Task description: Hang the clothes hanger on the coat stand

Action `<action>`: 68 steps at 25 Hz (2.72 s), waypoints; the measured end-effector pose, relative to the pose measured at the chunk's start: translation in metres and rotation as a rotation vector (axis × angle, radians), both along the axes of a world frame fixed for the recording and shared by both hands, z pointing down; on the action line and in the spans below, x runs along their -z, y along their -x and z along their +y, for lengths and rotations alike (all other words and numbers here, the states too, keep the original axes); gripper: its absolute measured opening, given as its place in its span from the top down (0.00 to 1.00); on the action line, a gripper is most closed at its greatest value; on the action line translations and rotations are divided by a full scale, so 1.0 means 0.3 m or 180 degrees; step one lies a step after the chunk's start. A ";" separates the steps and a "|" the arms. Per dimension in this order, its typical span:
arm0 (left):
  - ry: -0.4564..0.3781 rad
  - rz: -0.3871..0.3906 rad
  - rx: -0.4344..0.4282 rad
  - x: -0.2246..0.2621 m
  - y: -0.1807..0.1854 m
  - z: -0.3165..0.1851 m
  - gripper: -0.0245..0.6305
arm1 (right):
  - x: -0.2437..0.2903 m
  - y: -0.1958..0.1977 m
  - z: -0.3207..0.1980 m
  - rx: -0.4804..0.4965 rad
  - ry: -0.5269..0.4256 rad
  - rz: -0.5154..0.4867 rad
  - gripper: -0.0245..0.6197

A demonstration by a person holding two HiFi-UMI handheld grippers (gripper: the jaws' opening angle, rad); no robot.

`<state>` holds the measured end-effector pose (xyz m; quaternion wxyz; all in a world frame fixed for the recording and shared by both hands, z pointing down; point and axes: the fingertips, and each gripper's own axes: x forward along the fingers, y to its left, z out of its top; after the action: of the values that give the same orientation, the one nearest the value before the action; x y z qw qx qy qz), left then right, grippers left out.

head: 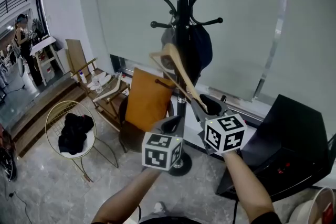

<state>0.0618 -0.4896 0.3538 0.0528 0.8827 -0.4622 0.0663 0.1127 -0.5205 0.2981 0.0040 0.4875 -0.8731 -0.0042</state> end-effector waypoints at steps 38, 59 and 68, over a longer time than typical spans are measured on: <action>-0.0203 0.0060 0.0287 0.057 -0.102 0.229 0.96 | -0.094 -0.065 0.306 0.0197 0.0070 0.0130 0.86; -0.0155 0.0003 0.0517 -0.001 0.000 0.318 0.96 | -0.178 0.056 0.407 0.0442 0.0209 0.0130 0.96; -0.0135 -0.0013 0.0551 -0.022 0.041 0.321 0.96 | -0.194 0.098 0.408 0.0504 0.0201 0.0149 0.96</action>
<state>0.0494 -0.3934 0.3603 0.0386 0.8403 -0.5382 0.0534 0.0835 -0.3980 0.3565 0.0394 0.4164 -0.9083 0.0116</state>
